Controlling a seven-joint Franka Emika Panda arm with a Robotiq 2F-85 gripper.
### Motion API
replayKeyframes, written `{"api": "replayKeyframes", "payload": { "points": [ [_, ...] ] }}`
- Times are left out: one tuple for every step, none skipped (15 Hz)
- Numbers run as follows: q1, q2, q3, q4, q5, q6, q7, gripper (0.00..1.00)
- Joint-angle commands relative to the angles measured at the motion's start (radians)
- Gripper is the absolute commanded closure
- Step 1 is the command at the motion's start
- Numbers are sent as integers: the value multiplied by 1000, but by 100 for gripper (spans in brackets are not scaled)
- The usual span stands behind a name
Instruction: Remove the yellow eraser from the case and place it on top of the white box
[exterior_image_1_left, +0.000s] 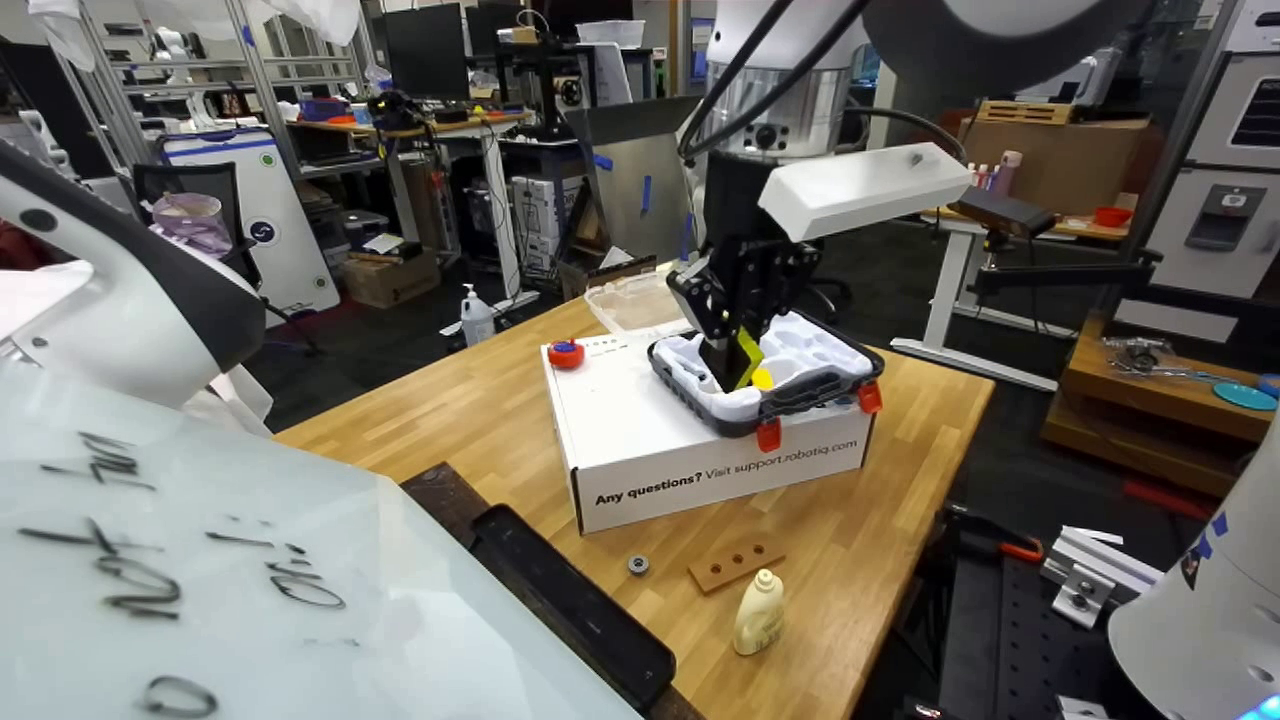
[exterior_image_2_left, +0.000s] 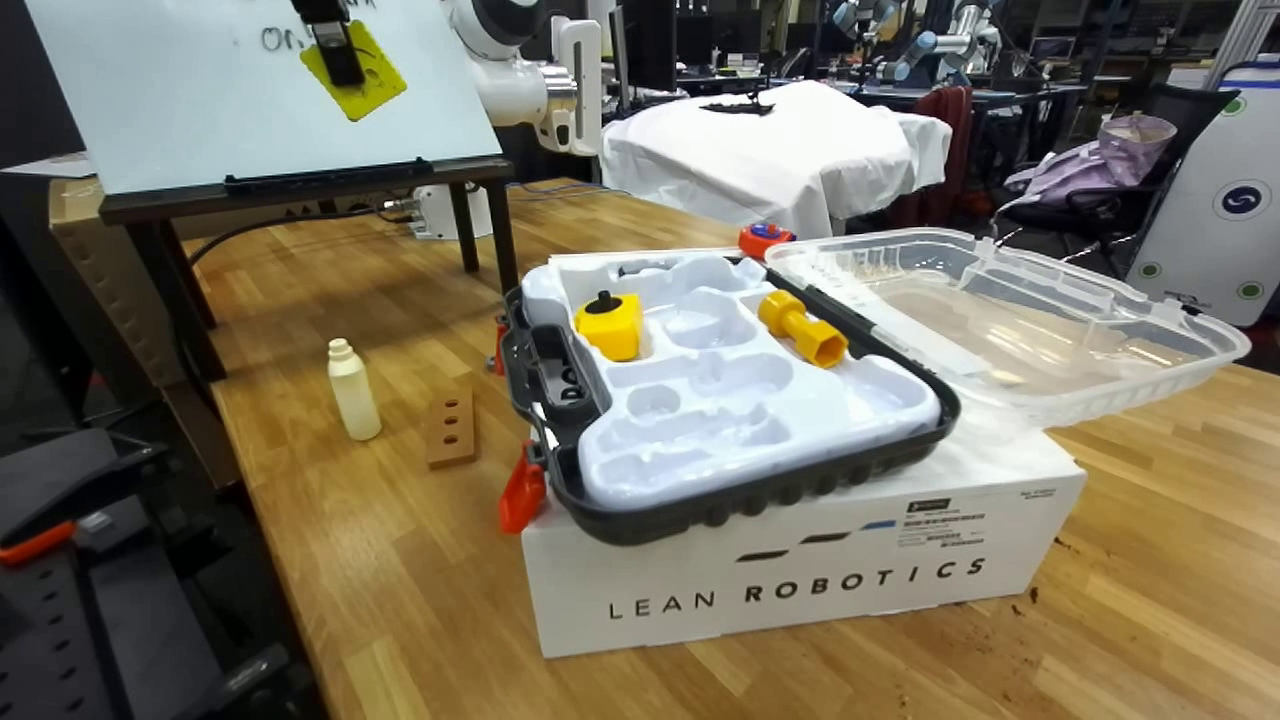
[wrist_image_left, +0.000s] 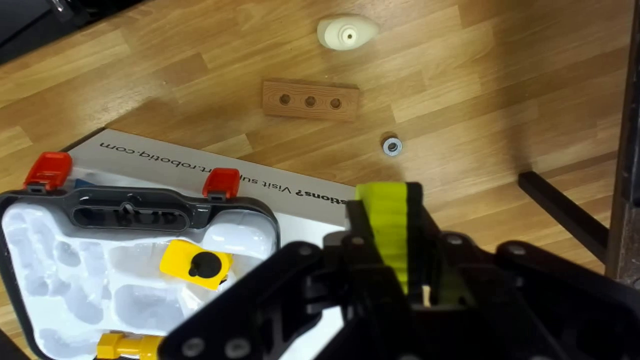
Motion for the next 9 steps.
{"api": "replayKeyframes", "payload": {
  "points": [
    [-26, 70, 14, 47, -33, 1, -56, 94],
    [-34, 103, 15, 69, -57, 0, -66, 94],
    [-42, 133, 17, 89, -87, -1, -71, 94],
    [-54, 167, 20, 115, -130, -1, -69, 94],
    [-61, 209, 17, 148, -167, -1, -69, 94],
    [-64, 241, 14, 173, -201, 2, -67, 94],
    [-66, 282, 12, 206, -239, 0, -61, 94],
    [-63, 320, 8, 235, -270, 2, -59, 94],
    [-56, 355, 2, 263, -294, 0, -58, 94]
  ]
}}
